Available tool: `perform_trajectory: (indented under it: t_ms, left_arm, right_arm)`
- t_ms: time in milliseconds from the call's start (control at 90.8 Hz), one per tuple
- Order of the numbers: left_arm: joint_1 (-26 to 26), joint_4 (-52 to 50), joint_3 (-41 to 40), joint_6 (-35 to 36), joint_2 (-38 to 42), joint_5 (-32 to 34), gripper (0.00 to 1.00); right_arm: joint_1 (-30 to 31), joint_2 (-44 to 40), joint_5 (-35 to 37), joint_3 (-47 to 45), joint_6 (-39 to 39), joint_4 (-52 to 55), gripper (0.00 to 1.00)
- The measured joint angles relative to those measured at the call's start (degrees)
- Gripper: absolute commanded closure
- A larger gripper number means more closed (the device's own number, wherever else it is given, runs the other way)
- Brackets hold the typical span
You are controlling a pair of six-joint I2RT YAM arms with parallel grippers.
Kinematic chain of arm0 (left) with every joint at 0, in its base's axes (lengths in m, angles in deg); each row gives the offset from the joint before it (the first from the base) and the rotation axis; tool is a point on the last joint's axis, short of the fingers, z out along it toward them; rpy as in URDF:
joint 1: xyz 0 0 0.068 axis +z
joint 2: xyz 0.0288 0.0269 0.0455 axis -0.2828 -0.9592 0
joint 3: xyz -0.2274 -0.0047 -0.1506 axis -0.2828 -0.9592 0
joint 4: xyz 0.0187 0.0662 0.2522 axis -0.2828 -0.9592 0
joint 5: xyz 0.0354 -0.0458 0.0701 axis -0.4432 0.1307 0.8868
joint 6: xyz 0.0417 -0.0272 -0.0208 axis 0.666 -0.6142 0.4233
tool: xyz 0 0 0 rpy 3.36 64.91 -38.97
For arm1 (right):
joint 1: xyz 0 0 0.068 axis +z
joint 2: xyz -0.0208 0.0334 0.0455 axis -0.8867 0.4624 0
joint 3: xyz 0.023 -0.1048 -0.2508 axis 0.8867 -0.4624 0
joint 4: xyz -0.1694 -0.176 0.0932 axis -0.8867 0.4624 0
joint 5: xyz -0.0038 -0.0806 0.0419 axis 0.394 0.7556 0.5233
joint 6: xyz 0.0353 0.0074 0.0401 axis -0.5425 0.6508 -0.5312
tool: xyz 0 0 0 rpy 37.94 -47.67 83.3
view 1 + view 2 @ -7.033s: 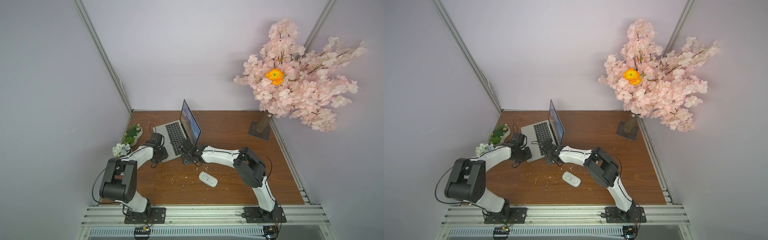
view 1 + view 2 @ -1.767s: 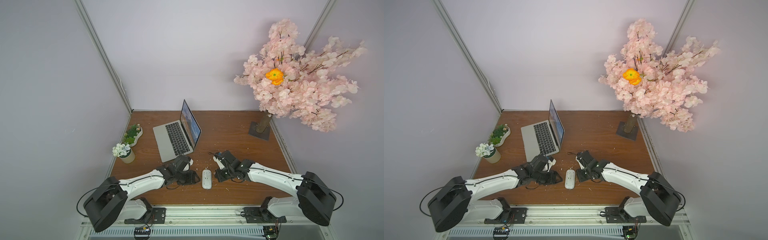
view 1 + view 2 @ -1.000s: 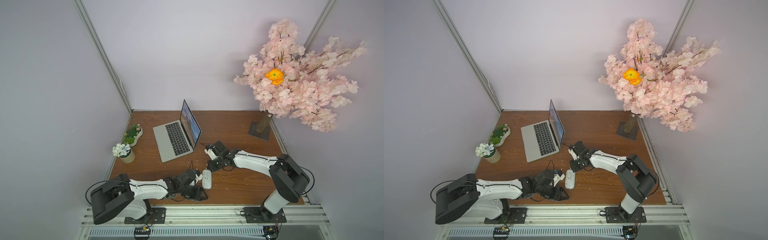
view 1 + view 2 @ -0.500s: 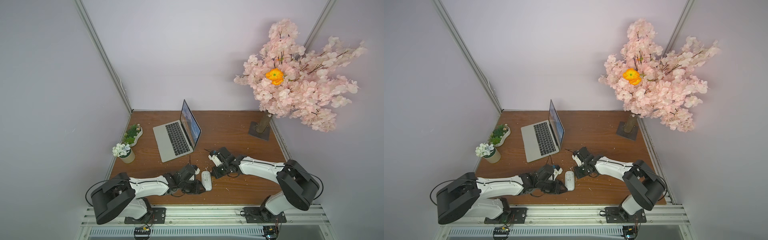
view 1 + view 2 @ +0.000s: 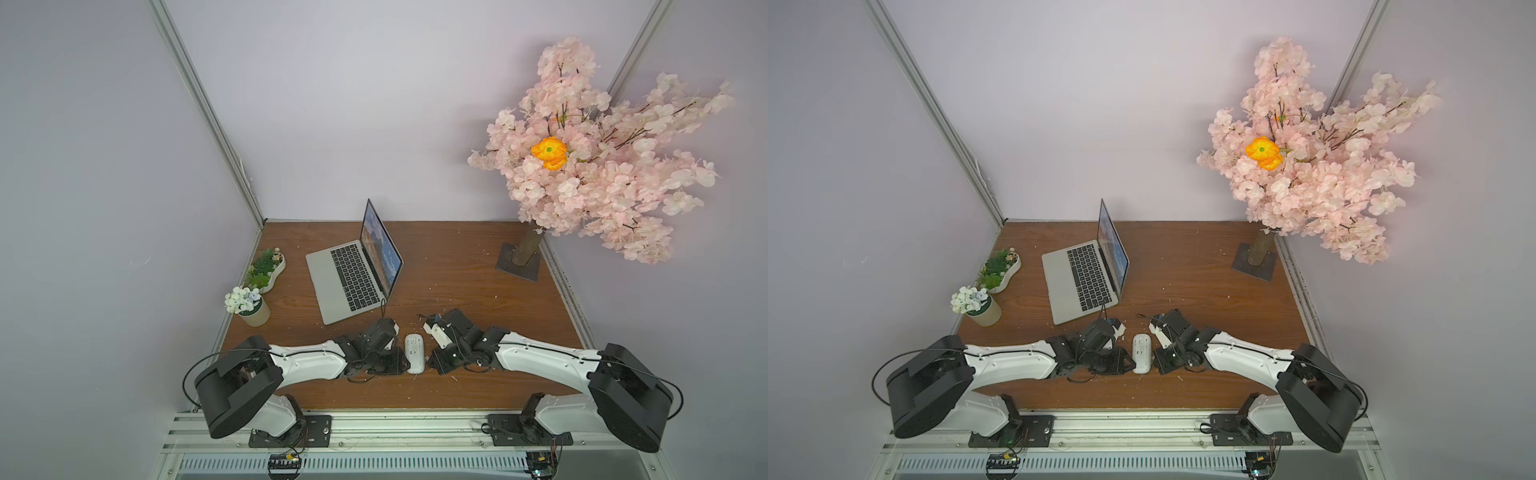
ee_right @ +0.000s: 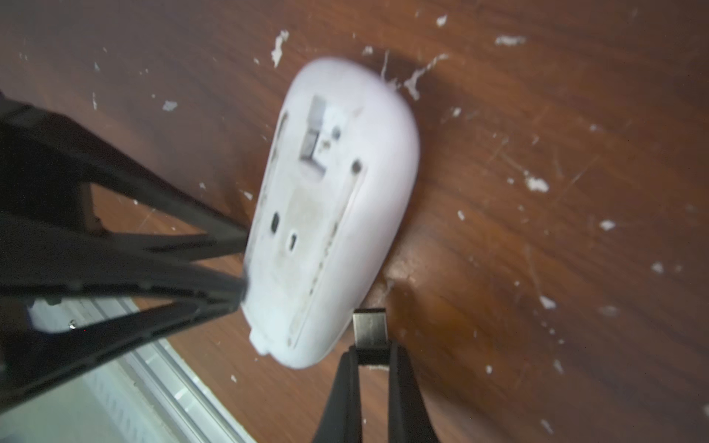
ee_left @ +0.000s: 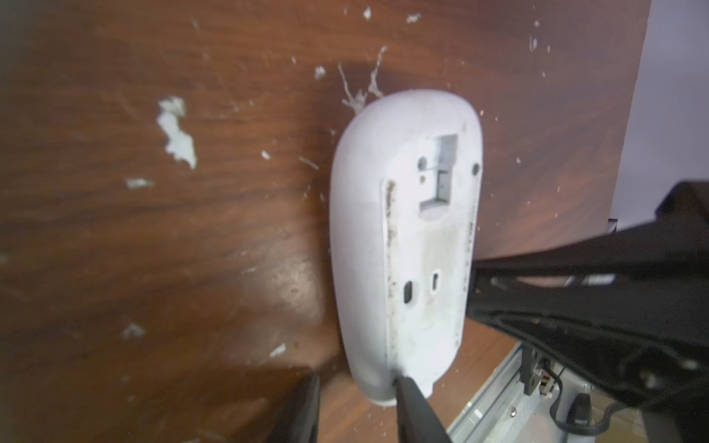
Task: Remove the wireless mouse receiver from the laptop
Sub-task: Adjust the mouse at the center of the board.
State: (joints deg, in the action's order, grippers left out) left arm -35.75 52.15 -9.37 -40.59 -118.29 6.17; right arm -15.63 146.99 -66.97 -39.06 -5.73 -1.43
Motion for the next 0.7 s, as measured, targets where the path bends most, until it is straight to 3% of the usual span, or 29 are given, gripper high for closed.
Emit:
perform_trajectory:
  t_ms: [242,705]
  left_arm:
    - [0.1,-0.4,4.1,0.3,-3.6,1.4,0.57]
    - [0.8,-6.6,3.3,0.3,2.4,4.8,0.45]
  right_arm:
    - [2.1,-1.1,0.0,-2.0,-2.5,-1.0,1.00]
    - [2.7,0.7,0.0,0.3,-2.4,-3.2,1.00]
